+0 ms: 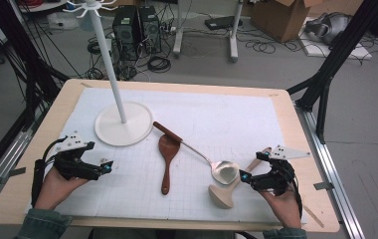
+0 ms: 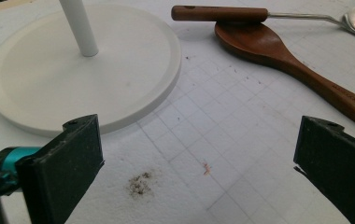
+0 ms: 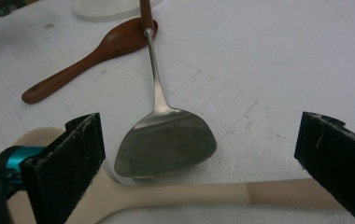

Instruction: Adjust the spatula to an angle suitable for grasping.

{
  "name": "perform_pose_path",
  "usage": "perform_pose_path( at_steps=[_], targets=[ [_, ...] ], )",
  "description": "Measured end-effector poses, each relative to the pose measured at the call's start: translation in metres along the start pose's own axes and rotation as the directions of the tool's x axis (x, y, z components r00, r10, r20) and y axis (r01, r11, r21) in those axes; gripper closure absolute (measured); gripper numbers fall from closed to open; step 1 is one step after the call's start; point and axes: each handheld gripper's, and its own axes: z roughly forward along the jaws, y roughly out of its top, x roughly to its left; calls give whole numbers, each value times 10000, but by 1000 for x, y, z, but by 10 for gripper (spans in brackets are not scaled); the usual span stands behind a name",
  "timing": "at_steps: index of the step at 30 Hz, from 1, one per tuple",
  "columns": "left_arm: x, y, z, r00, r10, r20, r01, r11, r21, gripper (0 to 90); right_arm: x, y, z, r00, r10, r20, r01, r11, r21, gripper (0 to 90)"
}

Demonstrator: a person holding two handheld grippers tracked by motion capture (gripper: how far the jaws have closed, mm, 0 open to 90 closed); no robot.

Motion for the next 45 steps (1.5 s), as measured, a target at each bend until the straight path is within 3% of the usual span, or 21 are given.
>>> perform_pose_path(
  at_steps=[10,18,20,21,28,34,43,45],
  targets=[
    [1,-1,0,10000,-25,21,25,10000,22,17,-2,7,3,9998,-58,-208,58,10000,-30,6],
    [1,-1,-4,10000,-8,-9,8,10000,-69,17,0,28,9,9985,-354,-417,367,9988,313,9],
    [1,-1,-4,10000,-3,-2,3,10000,-75,17,1,36,11,9965,-569,-610,593,9975,375,67],
    [1,0,-4,10000,-29,11,29,10000,-94,17,1,43,14,9944,-606,-862,642,9972,390,72],
    [0,1,-3,9999,-11,109,12,9999,-143,17,3,63,28,9904,-665,-1214,750,9949,673,72],
    [1,2,-5,10000,18,92,-16,9998,-187,17,4,86,52,9846,-830,-1536,1027,9869,1246,72],
    [0,1,-5,9999,1,124,1,9998,-181,17,0,96,82,9813,-439,-1874,776,9813,1763,77],
    [0,1,-5,9999,5,104,-3,9998,-189,17,0,97,84,9807,-434,-1904,792,9796,1847,127]
  ],
)
